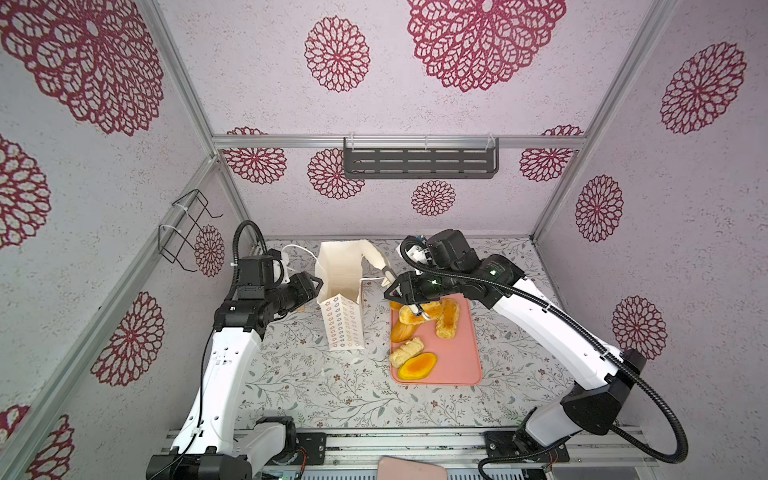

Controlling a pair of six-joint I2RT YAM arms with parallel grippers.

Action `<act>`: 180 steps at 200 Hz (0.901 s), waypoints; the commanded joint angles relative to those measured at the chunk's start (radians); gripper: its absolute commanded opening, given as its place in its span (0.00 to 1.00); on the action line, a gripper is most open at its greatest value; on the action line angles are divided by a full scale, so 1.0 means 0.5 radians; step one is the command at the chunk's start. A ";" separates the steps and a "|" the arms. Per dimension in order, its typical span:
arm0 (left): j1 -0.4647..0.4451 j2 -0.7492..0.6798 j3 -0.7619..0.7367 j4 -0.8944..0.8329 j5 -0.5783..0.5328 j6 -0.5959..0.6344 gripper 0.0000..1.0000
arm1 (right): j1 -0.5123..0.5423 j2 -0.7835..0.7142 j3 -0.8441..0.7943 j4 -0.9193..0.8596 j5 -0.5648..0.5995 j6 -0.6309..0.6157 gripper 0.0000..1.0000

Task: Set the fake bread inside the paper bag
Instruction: 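Move the empty tongs in the right gripper back over the tray, then lower the tongs in the right gripper onto the yellow-orange slice nearest the robot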

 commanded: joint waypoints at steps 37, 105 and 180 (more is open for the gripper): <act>-0.008 -0.026 -0.008 0.045 -0.005 0.044 0.67 | -0.275 -0.440 -0.292 0.008 0.028 0.041 0.36; -0.008 -0.018 -0.009 0.057 0.001 0.047 0.71 | -0.462 -0.735 -0.721 -0.125 0.050 0.048 0.36; -0.009 0.002 0.014 0.047 -0.003 0.054 0.71 | -0.497 -0.922 -0.953 -0.307 0.090 0.040 0.36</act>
